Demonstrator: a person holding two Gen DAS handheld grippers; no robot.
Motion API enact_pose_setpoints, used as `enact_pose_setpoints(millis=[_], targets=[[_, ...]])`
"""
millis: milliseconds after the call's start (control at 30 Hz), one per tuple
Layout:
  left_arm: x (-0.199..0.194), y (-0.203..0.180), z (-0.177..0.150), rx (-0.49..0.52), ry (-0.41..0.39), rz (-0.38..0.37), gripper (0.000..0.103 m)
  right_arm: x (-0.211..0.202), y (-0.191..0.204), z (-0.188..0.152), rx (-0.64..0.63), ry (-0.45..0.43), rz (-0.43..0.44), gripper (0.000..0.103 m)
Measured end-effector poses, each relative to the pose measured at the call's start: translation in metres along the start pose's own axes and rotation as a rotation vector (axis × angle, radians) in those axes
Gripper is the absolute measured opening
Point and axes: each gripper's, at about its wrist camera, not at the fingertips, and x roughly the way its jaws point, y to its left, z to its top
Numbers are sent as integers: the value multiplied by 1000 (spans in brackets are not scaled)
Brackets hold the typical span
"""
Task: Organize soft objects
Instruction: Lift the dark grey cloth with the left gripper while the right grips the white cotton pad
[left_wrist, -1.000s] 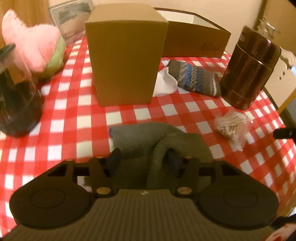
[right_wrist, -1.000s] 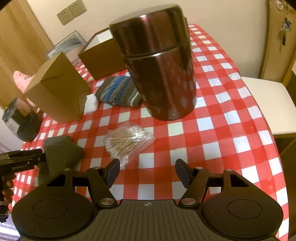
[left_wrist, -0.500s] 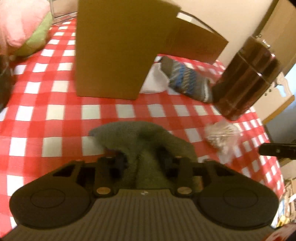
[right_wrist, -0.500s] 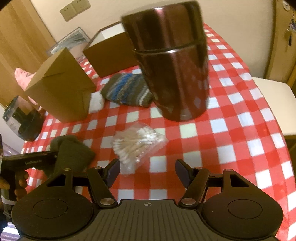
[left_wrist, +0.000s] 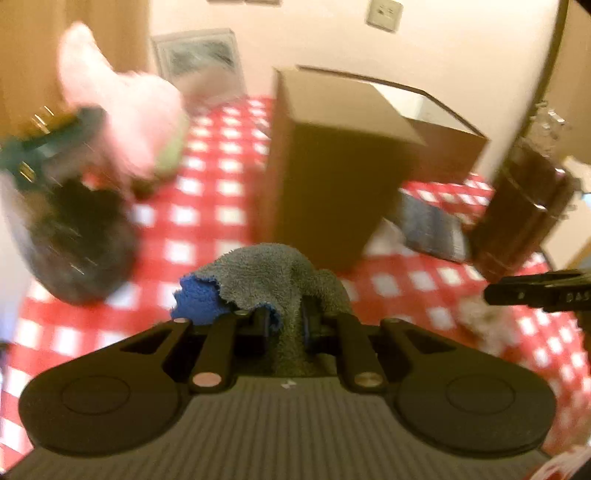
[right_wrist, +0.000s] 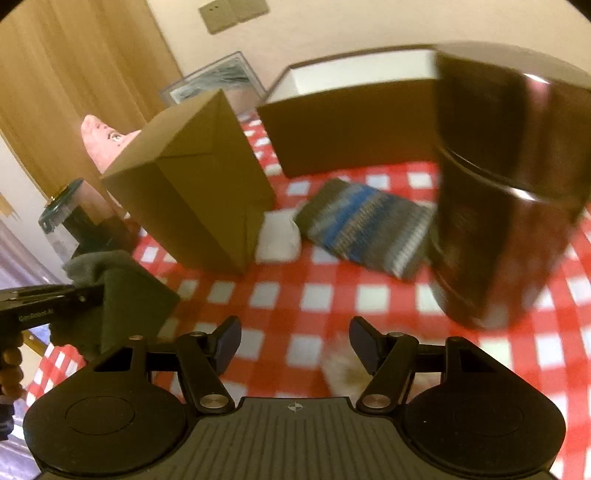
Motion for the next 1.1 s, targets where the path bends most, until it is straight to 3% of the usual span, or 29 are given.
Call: enact_pose_setpoints(millis=[100,233,367,667,767,800,833,867,967,1100], targets=[[-1,11,7,33,-34,84,15,21,4,12,-9,-16,16,50],[21,23,3,-5,19,111,23,51,4,26,3,-26,10,45],[42,32,-6,-42,64,154,24,78,1,35,11,-20,-23,40],[58,50,-4,-39,82,124,30,117,-8,44,62,4,-41,30],[61,51,-3,-41,79,116,30,126,-8,48,70,0,-51,20],[62,52,-3,-39,79,113,30,128,-7,49,68,-4,-51,12],[62,51,-2,-38,80,111,28,129,-6,50,64,-3,-50,4],[62,51,-2,-36,81,108,25,129,-5,50,58,-5,-48,2],[62,51,0,-16,82,95,16,121,0,50,39,-26,-38,2],[57,48,-1,14,75,95,14,99,5,48,25,-54,-15,2]])
